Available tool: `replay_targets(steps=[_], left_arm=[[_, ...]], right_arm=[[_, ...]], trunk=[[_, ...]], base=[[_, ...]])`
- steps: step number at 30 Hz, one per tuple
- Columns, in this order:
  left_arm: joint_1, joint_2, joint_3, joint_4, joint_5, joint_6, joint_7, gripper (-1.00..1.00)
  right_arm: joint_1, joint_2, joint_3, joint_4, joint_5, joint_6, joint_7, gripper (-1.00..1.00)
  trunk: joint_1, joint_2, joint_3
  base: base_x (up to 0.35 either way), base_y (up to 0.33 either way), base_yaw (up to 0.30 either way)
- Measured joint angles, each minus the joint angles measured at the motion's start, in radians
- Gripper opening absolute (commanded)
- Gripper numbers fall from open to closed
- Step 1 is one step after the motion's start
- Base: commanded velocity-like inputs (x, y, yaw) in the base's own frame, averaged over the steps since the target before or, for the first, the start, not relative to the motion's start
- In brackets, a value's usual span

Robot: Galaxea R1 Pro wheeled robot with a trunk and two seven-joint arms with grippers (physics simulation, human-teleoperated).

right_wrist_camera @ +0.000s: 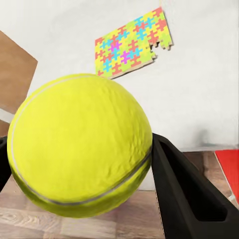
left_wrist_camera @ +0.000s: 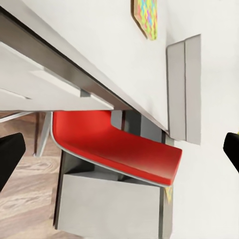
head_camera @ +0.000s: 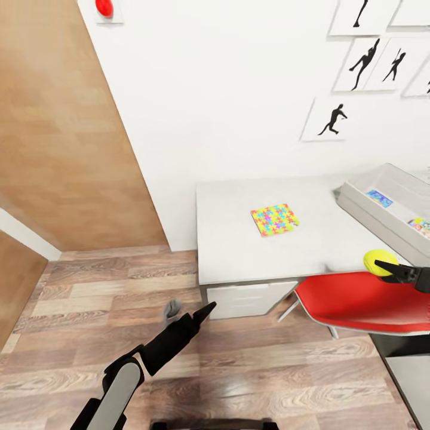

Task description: Put all the toys in the child's room - the three board games (two on the bed and one on the table), the two jigsaw puzzles on the table, and the tennis ball on the table - inside the toy box on the table in the child's room.

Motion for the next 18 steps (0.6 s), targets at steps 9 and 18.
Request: replay_targets(steps=[9, 18], left_arm=[[0.000, -0.003, -0.002, 0.001, -0.001, 0.002, 0.005, 1.00], [0.000, -0.003, -0.012, 0.001, -0.001, -0.003, 0.006, 1.00]], right_arm=[[-0.001, -0.016, -0.084, 0.000, 0.000, 0.001, 0.000, -1.00], [-0.003, -0.034, -0.158, 0.000, 0.000, 0.002, 0.000, -1.00]], trunk=[[0.000, 0.000, 0.015], [0.000, 0.000, 0.029]], base=[[0.060, 0.000, -0.108], [0.022, 0.000, -0.109]])
